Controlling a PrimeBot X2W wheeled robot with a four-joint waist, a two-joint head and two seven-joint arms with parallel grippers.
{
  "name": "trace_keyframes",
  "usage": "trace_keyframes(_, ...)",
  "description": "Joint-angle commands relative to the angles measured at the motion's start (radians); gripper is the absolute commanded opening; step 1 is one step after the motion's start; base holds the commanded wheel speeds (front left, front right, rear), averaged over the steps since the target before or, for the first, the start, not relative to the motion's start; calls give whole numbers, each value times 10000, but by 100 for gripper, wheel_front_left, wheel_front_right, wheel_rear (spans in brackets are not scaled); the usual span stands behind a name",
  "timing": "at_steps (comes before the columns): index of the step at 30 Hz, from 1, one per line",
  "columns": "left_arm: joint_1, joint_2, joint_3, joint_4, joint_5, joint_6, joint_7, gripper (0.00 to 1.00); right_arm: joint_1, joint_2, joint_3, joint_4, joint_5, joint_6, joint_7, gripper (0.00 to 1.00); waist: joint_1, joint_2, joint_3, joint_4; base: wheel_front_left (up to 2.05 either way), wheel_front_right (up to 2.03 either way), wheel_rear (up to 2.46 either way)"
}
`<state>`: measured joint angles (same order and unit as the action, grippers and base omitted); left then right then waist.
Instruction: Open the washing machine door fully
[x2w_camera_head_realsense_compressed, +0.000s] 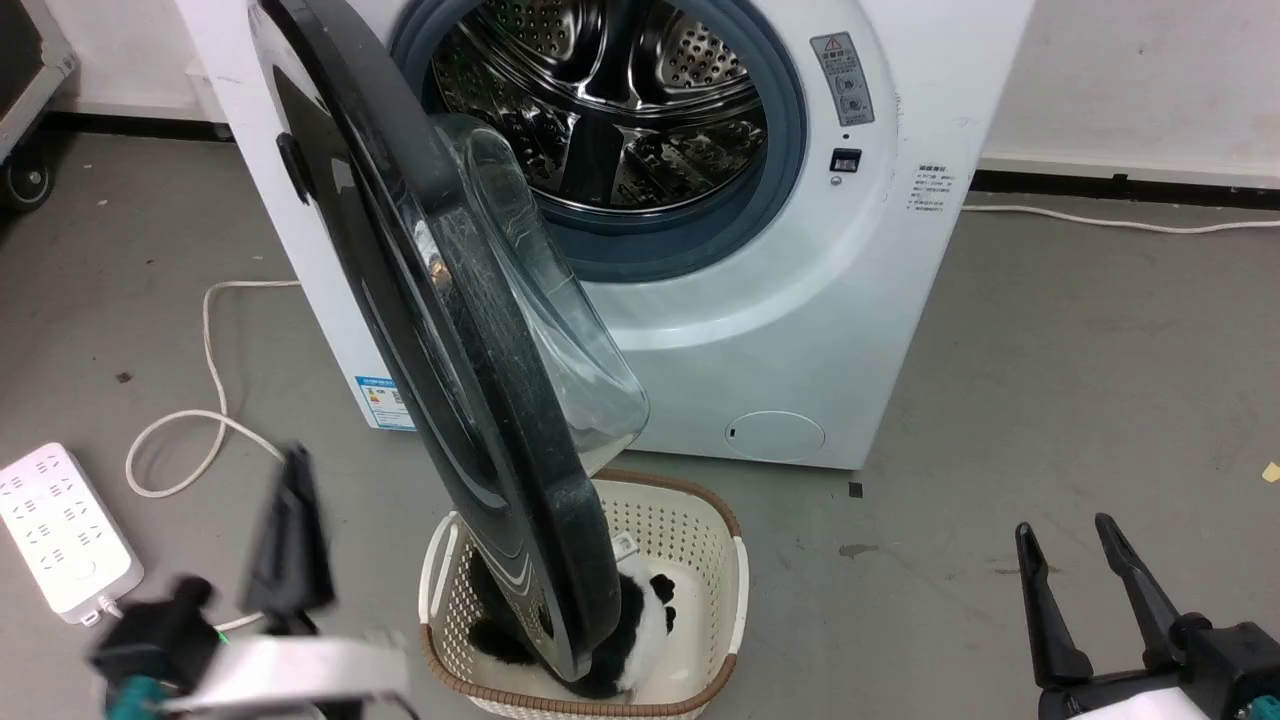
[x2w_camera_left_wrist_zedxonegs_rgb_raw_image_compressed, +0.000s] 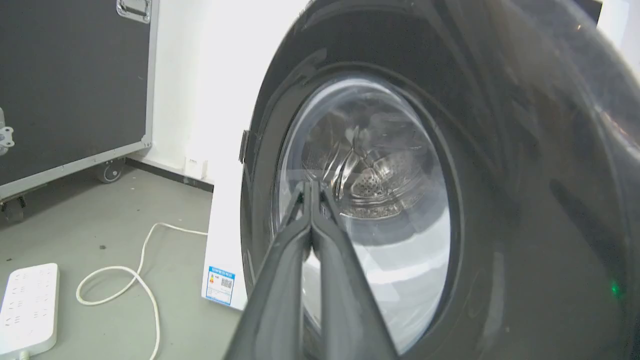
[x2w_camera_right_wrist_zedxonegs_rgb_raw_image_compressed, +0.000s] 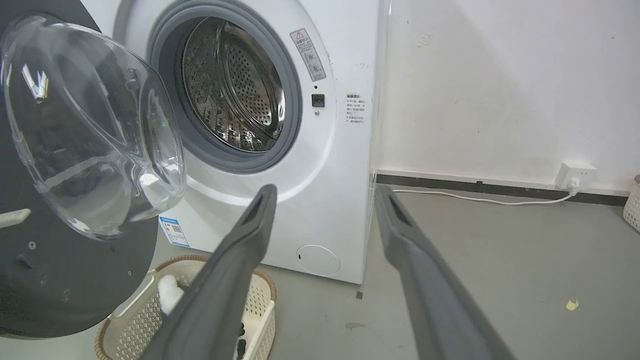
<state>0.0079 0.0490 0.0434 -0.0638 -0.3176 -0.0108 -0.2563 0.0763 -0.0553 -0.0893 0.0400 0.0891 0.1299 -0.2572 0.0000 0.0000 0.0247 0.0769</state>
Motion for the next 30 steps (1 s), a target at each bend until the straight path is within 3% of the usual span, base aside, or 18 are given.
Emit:
trace_keyframes(1, -195, 12, 43, -139, -20, 37, -55, 0, -46, 49, -7, -26, 51, 8, -45, 100, 0, 0, -11, 5, 0, 0, 0)
trace_keyframes(7, -769, 12, 204, -2434, 6, 447, -55, 0, -53, 49, 6, 3, 132, 8, -45, 100, 0, 0, -101, 13, 0, 0, 0)
trace_keyframes(14, -997, 12, -1008, -3772, 218, 500, -55, 0, -15, 50, 45, 38, 237, 8, -45, 100, 0, 0, -106, 26, 0, 0, 0)
trace_keyframes(23, -262, 12, -3756, -2254, 343, -56, -55, 0, -55, 50, 35, 113, 392, 8, -45, 100, 0, 0, -6, -35, 0, 0, 0)
trace_keyframes(30, -141, 12, -4973, 135, 161, 33, 198, 0, -86, 50, 7, 178, 420, 8, -45, 100, 0, 0, 22, -87, 0, 0, 0)
